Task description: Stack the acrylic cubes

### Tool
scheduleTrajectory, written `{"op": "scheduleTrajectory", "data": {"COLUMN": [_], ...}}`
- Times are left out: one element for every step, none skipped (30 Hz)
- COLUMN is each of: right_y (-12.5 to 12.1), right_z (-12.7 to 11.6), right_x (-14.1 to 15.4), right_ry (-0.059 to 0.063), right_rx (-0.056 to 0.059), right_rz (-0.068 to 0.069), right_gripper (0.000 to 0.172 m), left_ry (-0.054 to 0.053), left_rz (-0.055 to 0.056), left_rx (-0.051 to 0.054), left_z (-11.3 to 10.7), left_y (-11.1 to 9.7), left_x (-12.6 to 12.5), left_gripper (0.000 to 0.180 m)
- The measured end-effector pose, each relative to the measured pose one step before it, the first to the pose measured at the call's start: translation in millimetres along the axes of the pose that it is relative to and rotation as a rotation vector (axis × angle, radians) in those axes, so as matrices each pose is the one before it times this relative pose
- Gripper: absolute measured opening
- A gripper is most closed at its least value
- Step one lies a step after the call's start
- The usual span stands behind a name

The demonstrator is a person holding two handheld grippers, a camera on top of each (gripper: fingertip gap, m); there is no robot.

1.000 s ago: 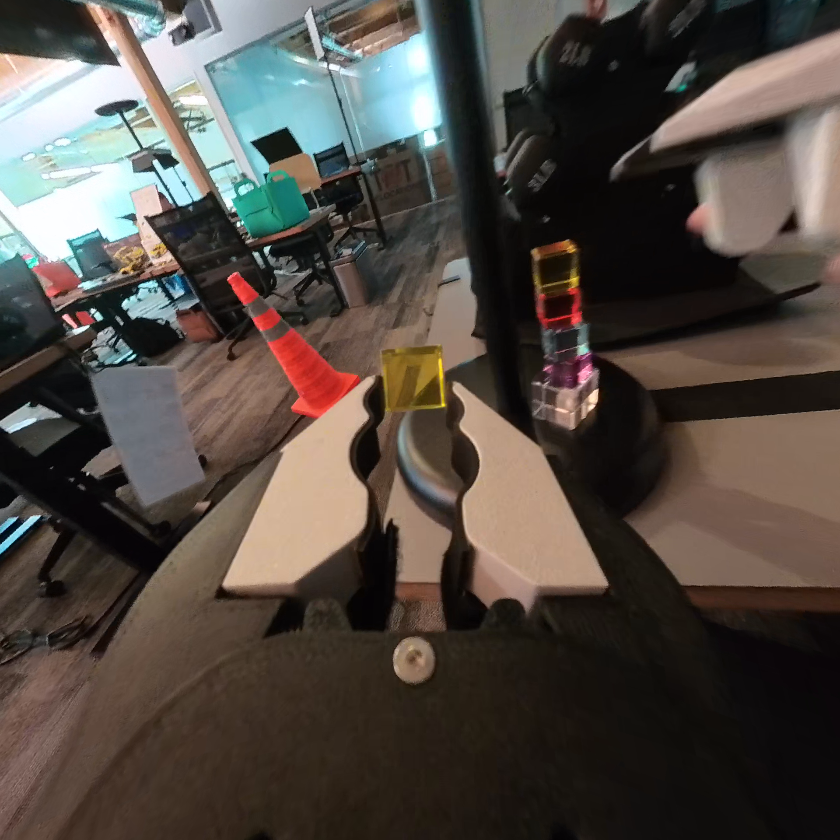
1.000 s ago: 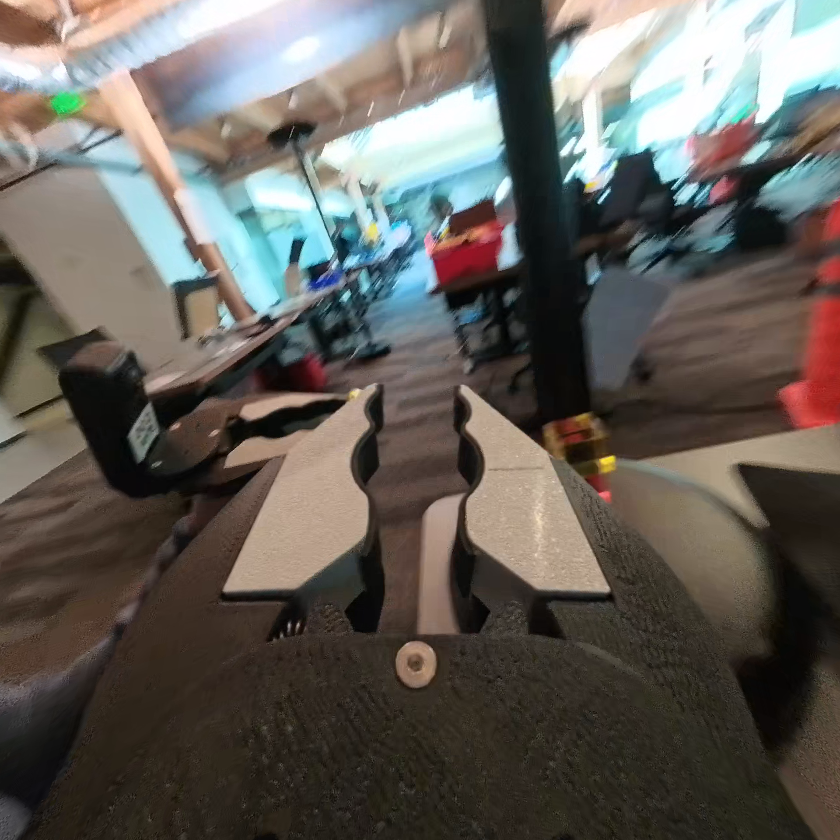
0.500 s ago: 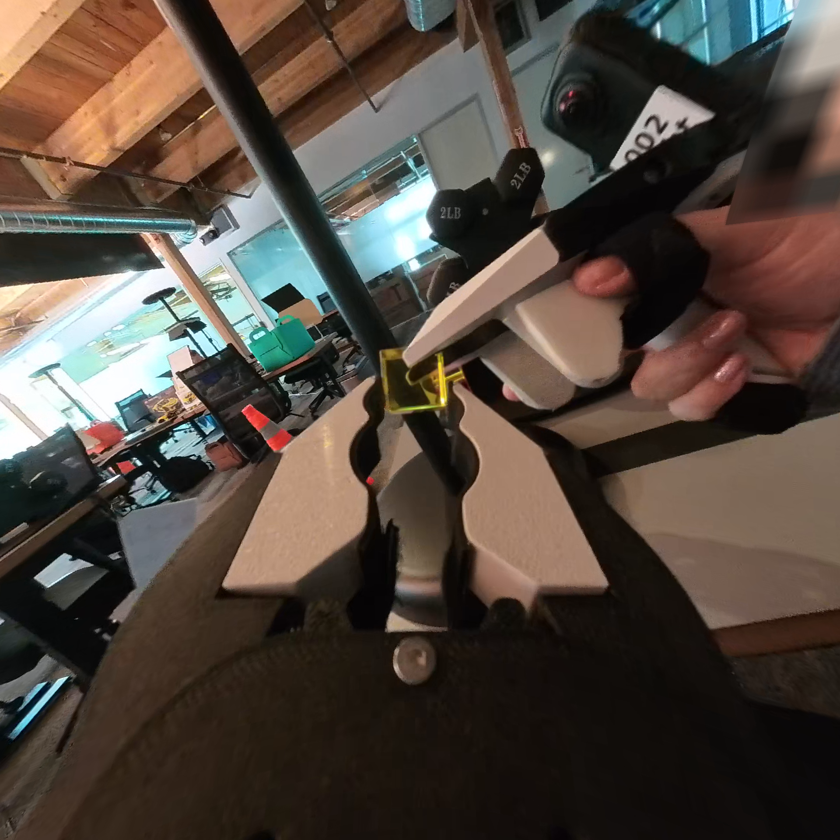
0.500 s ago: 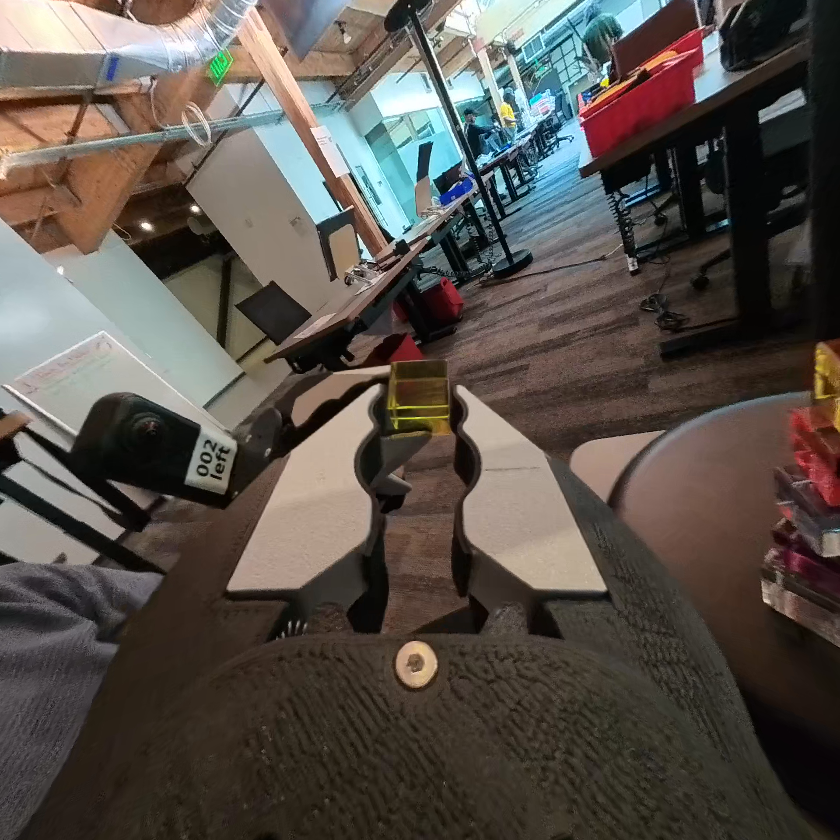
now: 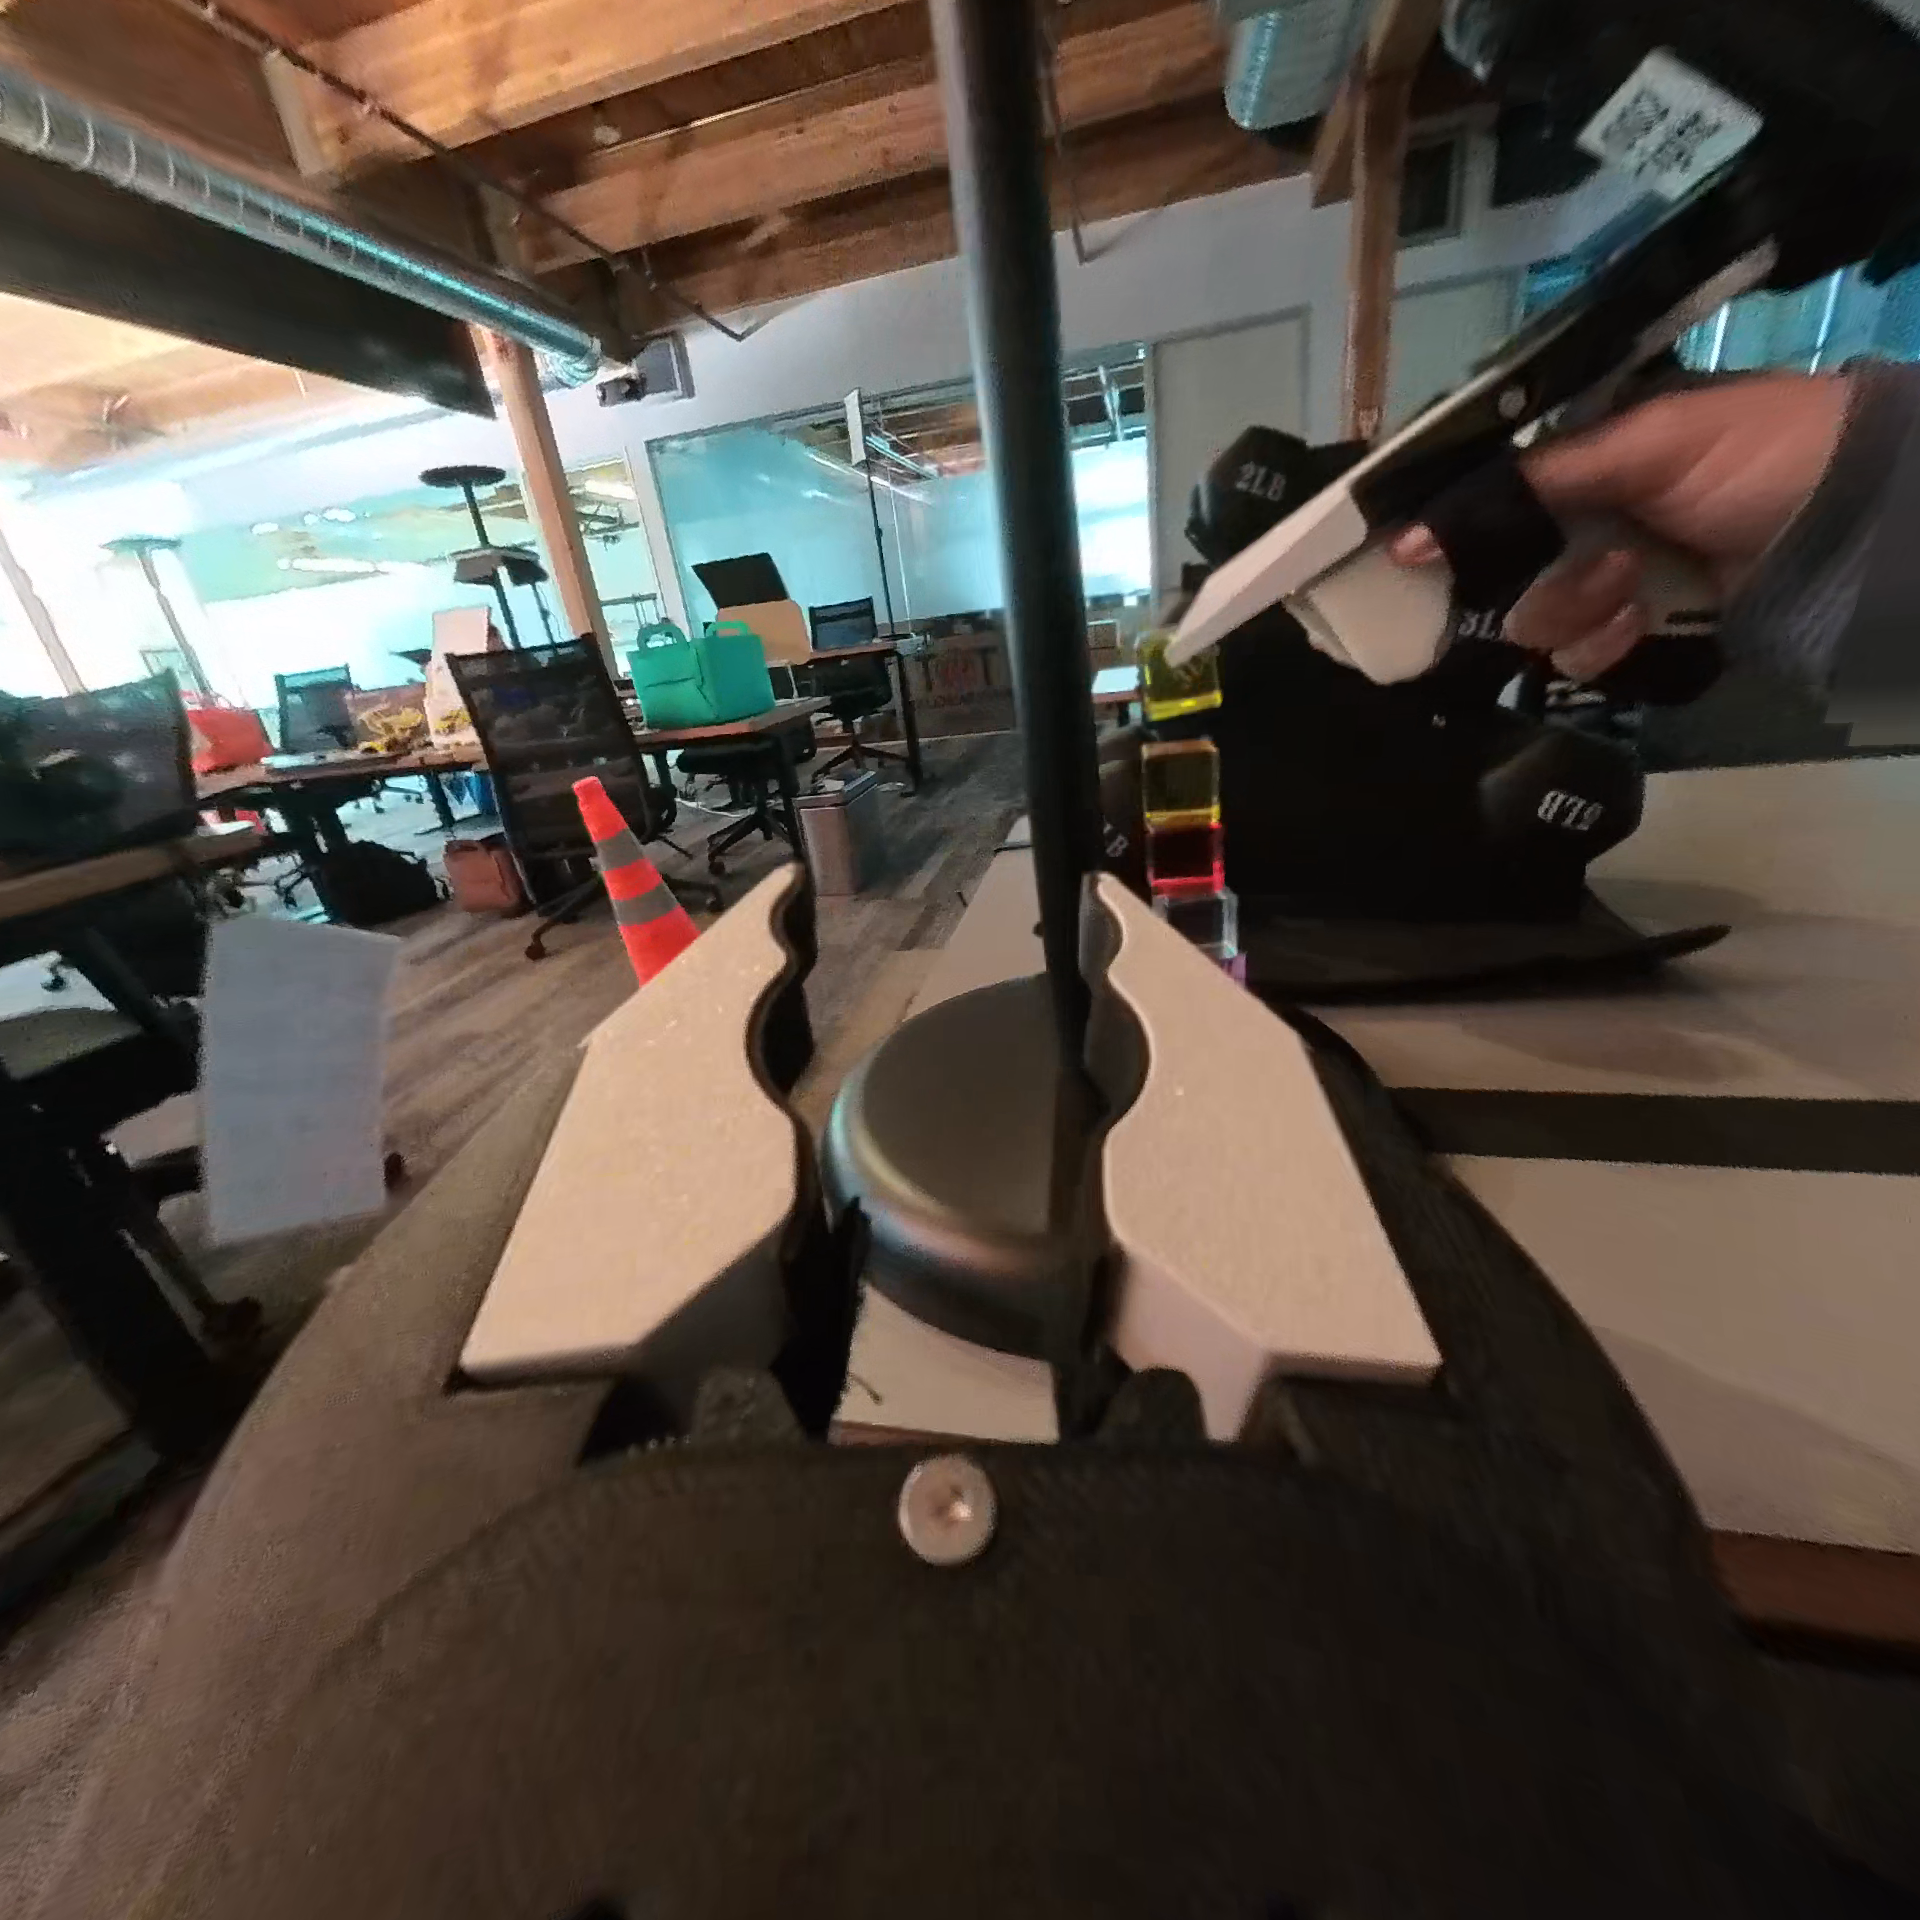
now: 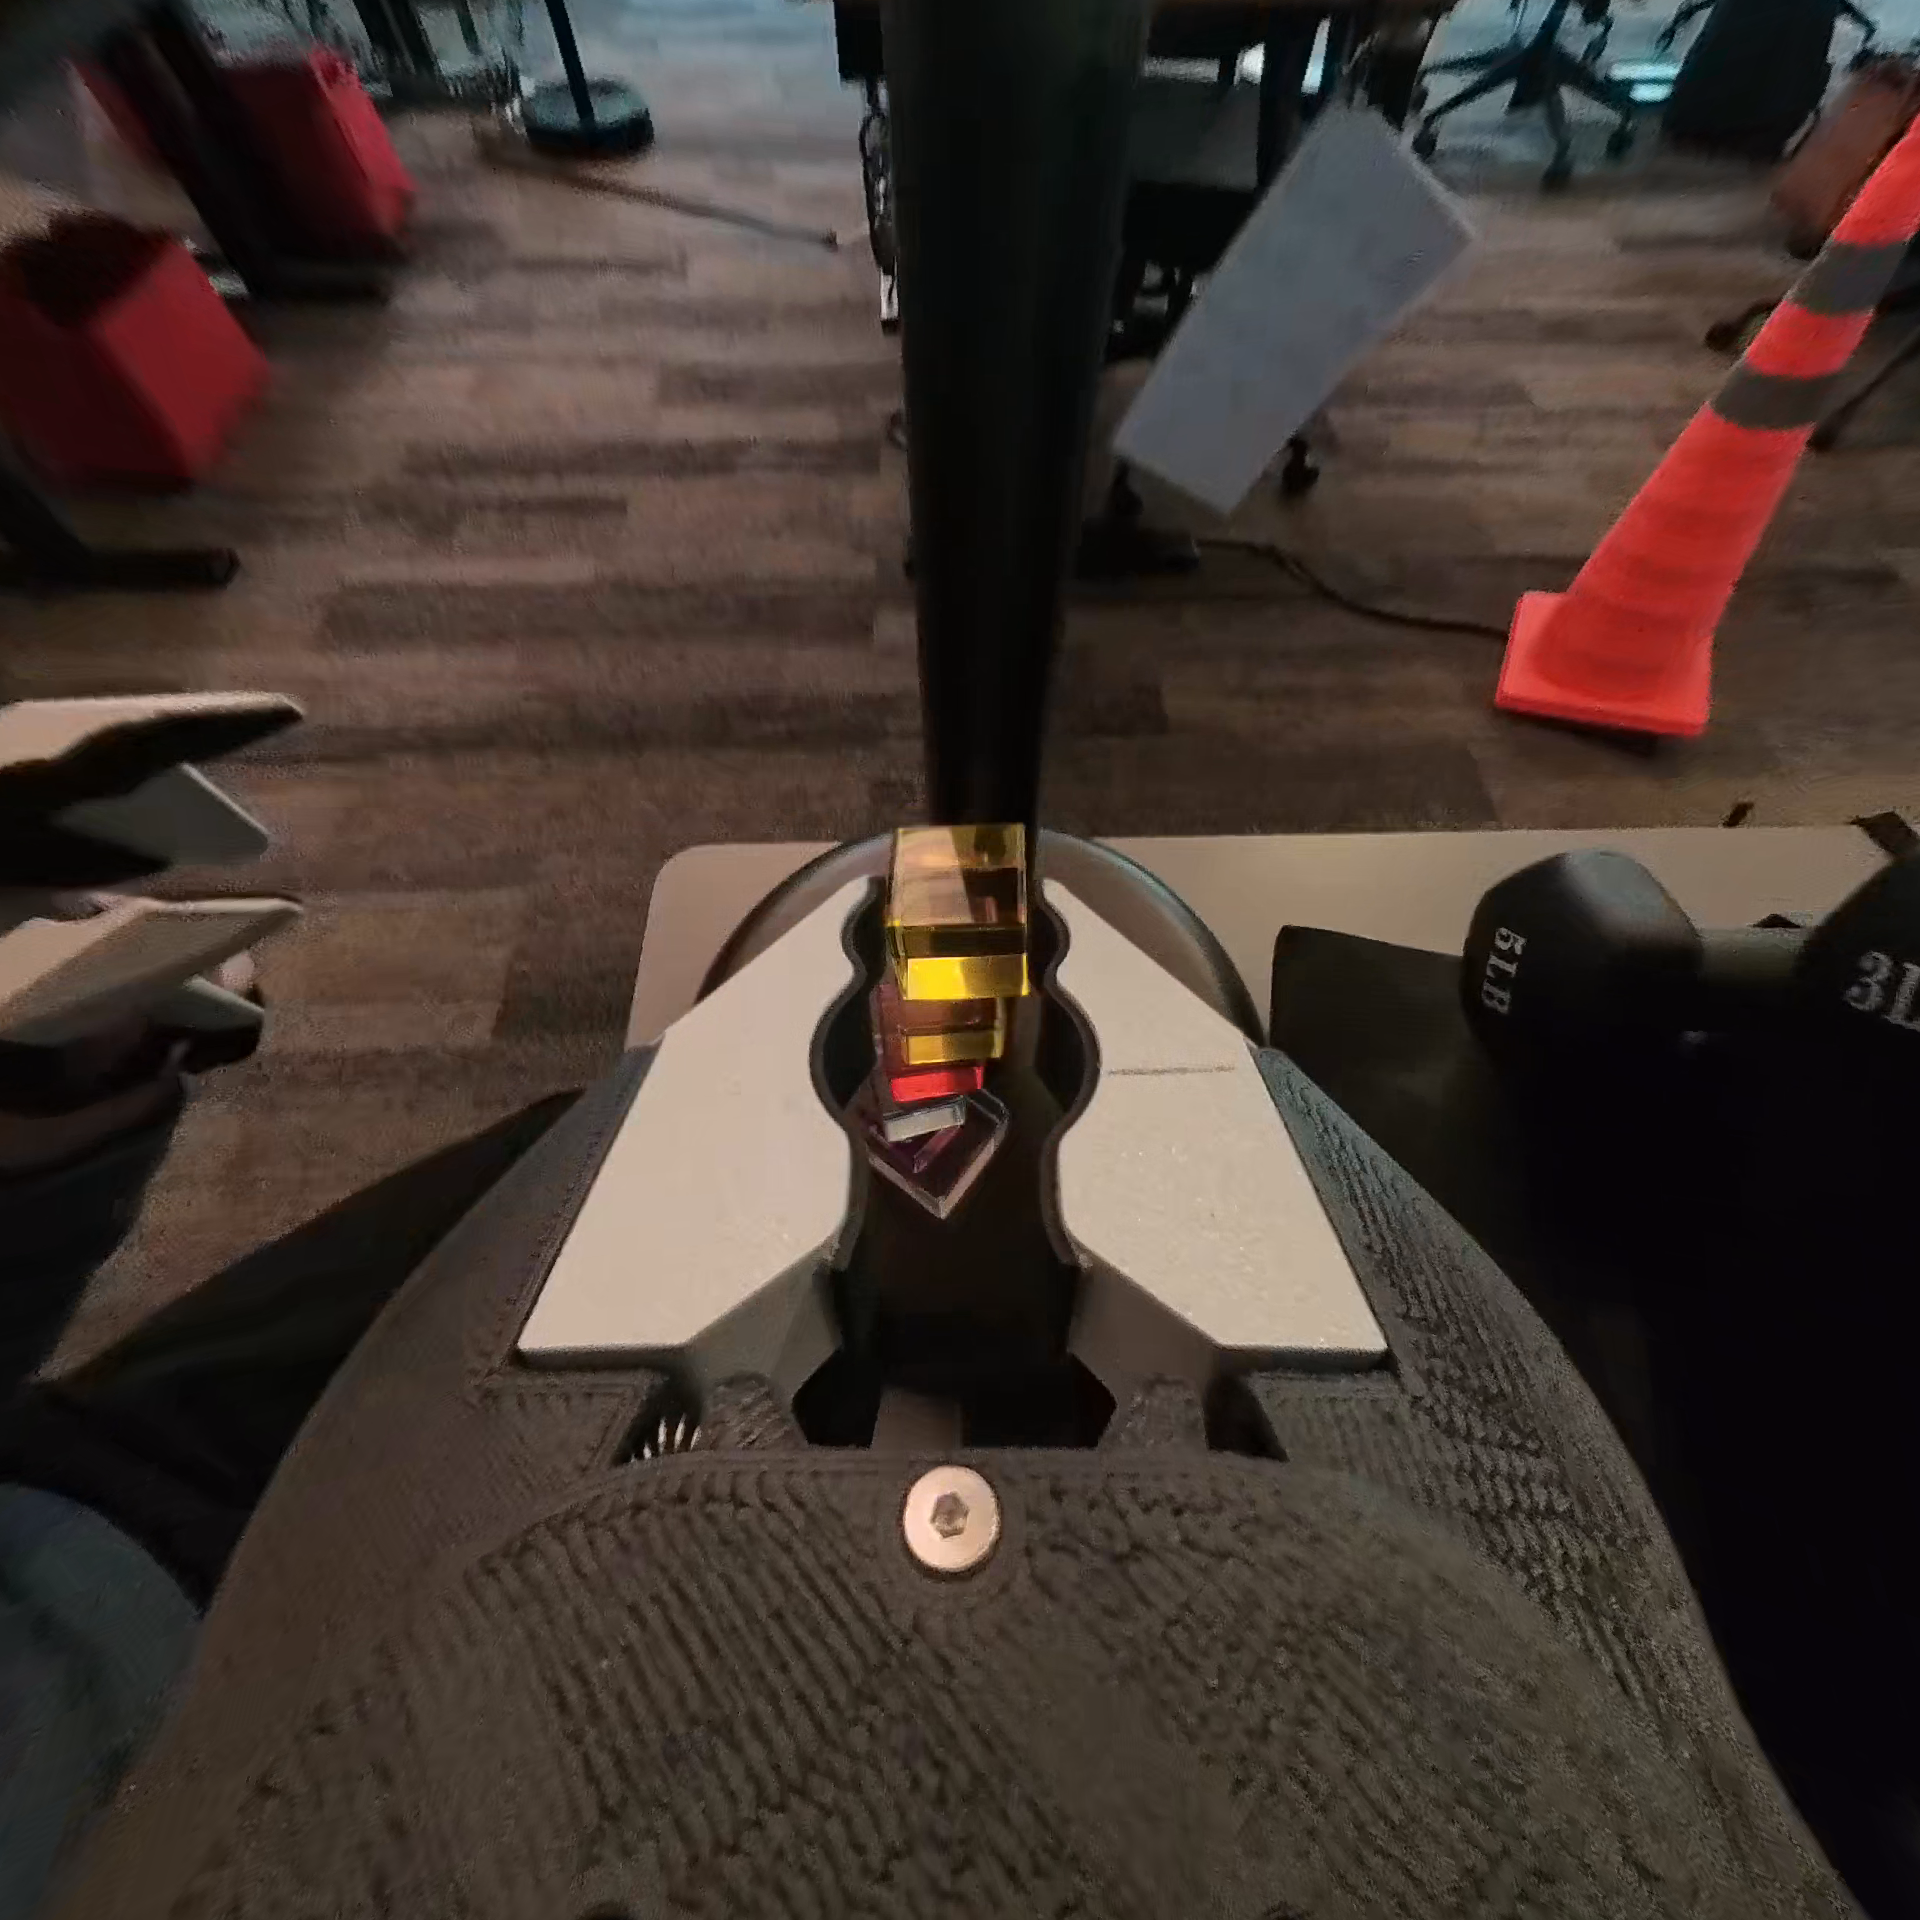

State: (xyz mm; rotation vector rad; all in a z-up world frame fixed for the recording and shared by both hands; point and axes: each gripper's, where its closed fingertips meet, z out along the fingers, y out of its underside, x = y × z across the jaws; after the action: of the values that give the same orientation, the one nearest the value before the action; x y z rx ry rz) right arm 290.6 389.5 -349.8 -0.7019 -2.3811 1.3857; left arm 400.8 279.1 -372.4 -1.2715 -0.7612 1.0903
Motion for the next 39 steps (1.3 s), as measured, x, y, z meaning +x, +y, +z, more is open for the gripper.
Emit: {"op": "scheduleTrajectory", "data": {"right_y": [2.71, 1.9, 0.67, 0.48, 0.47, 0.52, 0.93, 0.89, 0.51, 0.14, 0.23, 0.34, 0.59, 0.48, -0.15, 0.15, 0.19, -1.01, -2.72, -4.76, -5.84, -5.74, -3.53, -0.15, 4.61, 11.44, 19.2, 26.56, 29.08, 24.25, 16.24, 10.1, 6.43, 4.47, 4.42, 3.51, 1.7, 0.25, -0.31], "right_z": [3.46, 2.62, 1.5, 0.77, 0.36, 0.33, 0.55, 0.51, 0.4, 0.11, -0.09, 0.0, 0.2, 0.25, -0.06, -0.14, -0.59, -1.83, -4.07, -6.58, -8.75, -9.48, -8.8, -6.88, -4.23, -1.31, 2.22, 5.99, 8.71, 9.59, 8.44, 6.6, 5.01, 4.24, 4.21, 3.97, 3.02, 2.14, 1.28], "right_x": [0.21, 0.48, 0.53, -0.1, -0.68, -0.5, -0.09, -0.04, -0.41, -0.43, -0.22, -0.03, -0.16, -0.2, -0.01, -0.04, -0.12, -0.05, -0.45, -1.46, -1.22, -0.46, -0.86, -2.26, -3.98, -5.77, -7.27, -7.51, -7.04, -7.47, -7.0, -5.55, -5.05, -2.88, 0.62, 2.32, 2.34, 1.09, -0.7], "right_ry": [-0.0076, -0.0061, -0.004, -0.0059, -0.0077, -0.0057, -0.003, -0.0034, -0.0068, -0.0063, -0.0036, -0.0019, -0.0014, -0.0031, -0.0028, -0.0026, -0.0016, 0.0033, 0.0062, 0.0116, 0.024, 0.0363, 0.0385, 0.034, 0.0283, 0.0226, 0.0166, 0.0139, 0.0127, 0.0068, 0.003, 0.0033, -0.002, 0.0034, 0.0181, 0.0217, 0.0155, 0.0049, -0.0072], "right_rx": [-0.0203, -0.0127, -0.003, -0.0003, 0.001, 0.0019, -0.0013, -0.0007, 0.0012, 0.0031, 0.0024, 0.0021, 0.0009, 0.0015, 0.0059, 0.0031, 0.0031, 0.0111, 0.0253, 0.0433, 0.0604, 0.0709, 0.0733, 0.0723, 0.0642, 0.0417, 0.0055, -0.0381, -0.0663, -0.0558, -0.0275, -0.013, -0.0115, -0.0137, -0.0218, -0.0211, -0.0122, -0.0035, 0.0003], "right_rz": [0.0006, 0.0044, 0.0061, 0.0077, 0.0086, 0.0067, 0.0045, 0.0039, 0.0071, 0.0094, 0.006, 0.0029, 0.0027, 0.003, 0.0051, 0.0063, 0.0078, 0.0104, 0.0081, 0.0017, -0.0076, -0.0136, -0.0127, -0.0053, 0.0053, 0.0117, 0.0079, -0.0064, -0.0197, -0.0219, -0.0212, -0.0147, -0.0084, -0.0086, -0.013, -0.0119, -0.0023, 0.0078, 0.0114], "right_gripper": [0.025, 0.025, 0.025, 0.025, 0.025, 0.025, 0.025, 0.025, 0.025, 0.025, 0.025, 0.025, 0.025, 0.026, 0.026, 0.026, 0.029, 0.041, 0.05, 0.055, 0.057, 0.056, 0.047, 0.032, 0.017, 0.003, 0.0, 0.0, 0.0, 0.0, 0.0, 0.0, 0.0, 0.0, 0.0, 0.0, 0.0, 0.0, 0.0], "left_ry": [0.0044, 0.0013, -0.0043, -0.0062, -0.0046, -0.0007, 0.0031, 0.0035, 0.0023, 0.0018, 0.0019, 0.003, 0.0039, 0.0036, 0.0033, 0.0033, 0.0033, 0.0018, 0.0006, -0.0008, -0.0024, -0.0031, -0.0016, 0.0006, 0.0013, 0.0019, 0.0019, 0.0023, 0.0036, 0.0047, 0.0025, 0.0008, 0.0018, 0.0013, 0.0013, 0.002, 0.0015, 0.0014, 0.0008], "left_rz": [-0.0242, -0.0166, -0.0063, 0.0005, 0.0004, -0.0021, -0.0043, -0.0047, -0.0025, -0.0001, -0.0003, -0.0016, -0.0025, -0.0025, -0.0024, -0.0021, -0.0019, -0.0011, 0.0004, 0.0015, 0.0011, -0.0018, -0.0051, -0.0074, -0.0086, -0.0073, -0.0049, -0.0026, -0.001, 0.0015, 0.0052, 0.0073, 0.0063, 0.0029, -0.0001, -0.0025, -0.0045, -0.0044, -0.003], "left_rx": [0.0036, -0.0001, -0.0028, -0.0052, -0.0058, -0.0033, -0.0024, -0.0029, -0.0034, -0.0038, -0.0041, -0.0035, -0.0028, -0.0015, -0.0013, -0.0022, -0.0036, -0.0042, -0.0041, -0.0029, -0.0017, -0.002, -0.0025, -0.0031, -0.0039, -0.0044, -0.005, -0.0048, -0.0055, -0.0067, -0.0064, -0.0065, -0.0093, -0.0088, -0.0032, -0.0001, -0.0014, -0.0021, -0.0019], "left_z": [-1.22, -0.9, -0.7, -0.61, -0.48, -0.39, -0.12, 0.06, 0.2, 0.42, 0.52, 0.48, 0.46, 0.52, 0.37, 0.52, 0.5, 0.36, 0.11, -0.22, -0.5, -0.43, -0.21, 0.12, 0.64, 0.88, 0.94, 1.31, 1.34, 1.66, 1.55, 1.5, 1.02, 0.46, -0.18, -0.38, -0.4, -0.21, -0.14], "left_y": [0.34, 0.68, 1.01, 1.4, 1.5, 1.02, 1.02, 1.01, 1.07, 1.05, 1.19, 0.99, 0.77, 0.79, 0.63, 0.8, 0.9, 0.98, 0.93, 1.01, 1.02, 1.4, 1.62, 2.04, 2.21, 2.37, 2.35, 2.14, 2.03, 2.02, 1.94, 1.93, 2.3, 2.19, 1.36, 0.91, 0.92, 0.93, 0.69], "left_x": [-2.02, -2.04, -2.53, -2.3, -1.93, -0.96, -0.24, 0.08, 0.23, 0.32, 0.41, 0.68, 0.9, 0.87, 0.88, 0.88, 0.72, 0.49, 0.1, -0.31, -0.8, -1.15, -1.13, -0.71, -0.45, -0.05, 0.26, 0.66, 1.13, 1.48, 1.08, 0.82, 0.62, 0.4, 0.18, -0.02, -0.31, -0.55, -0.65], "left_gripper": [0.052, 0.053, 0.053, 0.053, 0.053, 0.053, 0.053, 0.053, 0.053, 0.053, 0.053, 0.053, 0.053, 0.053, 0.053, 0.053, 0.054, 0.054, 0.055, 0.055, 0.055, 0.055, 0.055, 0.055, 0.055, 0.055, 0.055, 0.055, 0.055, 0.055, 0.055, 0.055, 0.055, 0.056, 0.055, 0.055, 0.055, 0.055, 0.055]}}
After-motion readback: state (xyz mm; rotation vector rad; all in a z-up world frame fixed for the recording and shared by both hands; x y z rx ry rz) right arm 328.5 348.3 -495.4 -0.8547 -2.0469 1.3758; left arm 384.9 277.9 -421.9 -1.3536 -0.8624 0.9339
